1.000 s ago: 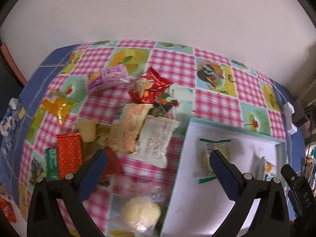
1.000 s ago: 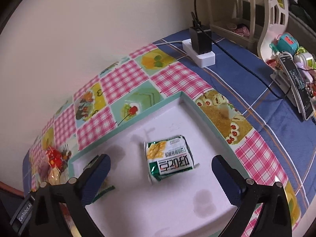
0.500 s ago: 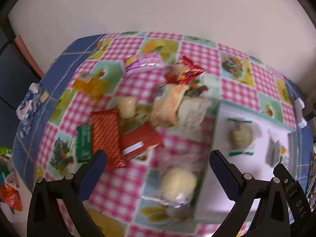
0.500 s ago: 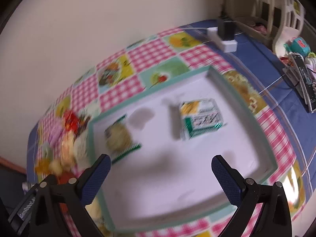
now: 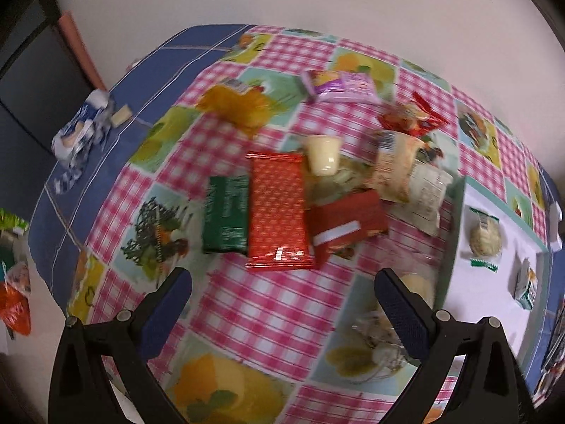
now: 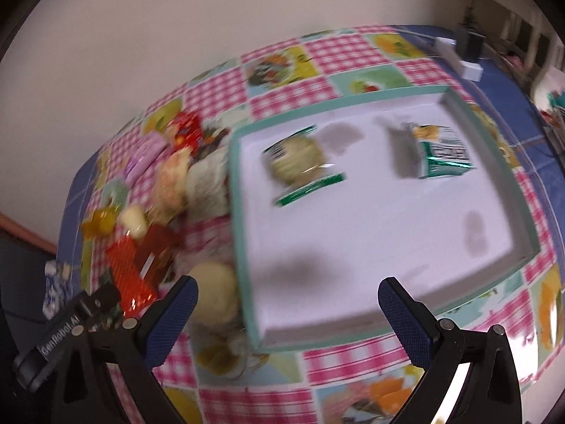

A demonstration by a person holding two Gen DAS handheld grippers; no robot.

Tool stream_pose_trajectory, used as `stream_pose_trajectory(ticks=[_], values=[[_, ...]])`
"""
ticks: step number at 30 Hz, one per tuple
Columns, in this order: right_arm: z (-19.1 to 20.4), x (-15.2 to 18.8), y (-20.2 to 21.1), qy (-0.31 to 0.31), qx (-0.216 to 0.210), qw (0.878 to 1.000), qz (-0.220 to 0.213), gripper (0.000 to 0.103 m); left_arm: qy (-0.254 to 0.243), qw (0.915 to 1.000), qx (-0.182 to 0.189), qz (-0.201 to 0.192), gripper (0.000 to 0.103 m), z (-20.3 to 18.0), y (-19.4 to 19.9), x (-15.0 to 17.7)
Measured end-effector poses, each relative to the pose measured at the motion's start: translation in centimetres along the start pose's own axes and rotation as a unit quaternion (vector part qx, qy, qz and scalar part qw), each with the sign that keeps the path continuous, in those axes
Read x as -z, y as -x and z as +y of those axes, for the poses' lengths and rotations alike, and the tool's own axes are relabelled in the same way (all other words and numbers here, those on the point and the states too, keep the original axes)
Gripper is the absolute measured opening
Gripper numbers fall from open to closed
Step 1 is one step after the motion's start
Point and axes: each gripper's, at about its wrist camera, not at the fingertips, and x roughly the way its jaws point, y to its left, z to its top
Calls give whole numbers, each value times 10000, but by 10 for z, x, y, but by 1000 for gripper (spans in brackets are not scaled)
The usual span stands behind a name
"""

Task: Organize snacks
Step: 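Withdraw both open tools from the tray back toward the snack pile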

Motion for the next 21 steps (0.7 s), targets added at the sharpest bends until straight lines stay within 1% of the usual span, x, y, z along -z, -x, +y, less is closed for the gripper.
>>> stream_pose_trajectory(ticks=[7, 10, 13, 17, 20, 21], values=[[26, 6, -13, 261, -436, 9984, 253, 103, 602, 9979, 126, 217, 103, 37, -13, -9], [37, 6, -19, 361, -647, 9967, 331, 103, 753, 9964, 219, 314, 103, 45, -19, -11], [48, 5, -26, 490, -811, 9947, 401, 101, 801, 9959, 168, 373, 103, 47, -25, -13], [61, 6, -34, 697, -854, 9929, 440, 95, 804, 9954, 127, 500, 103, 48, -34, -15], [63, 5, -38, 702, -903, 9923, 472, 86, 812, 9952, 156, 521, 103, 47, -37, -16], [64, 5, -39, 711, -940, 9919, 478, 85, 818, 9951, 163, 525, 103, 47, -38, -17]])
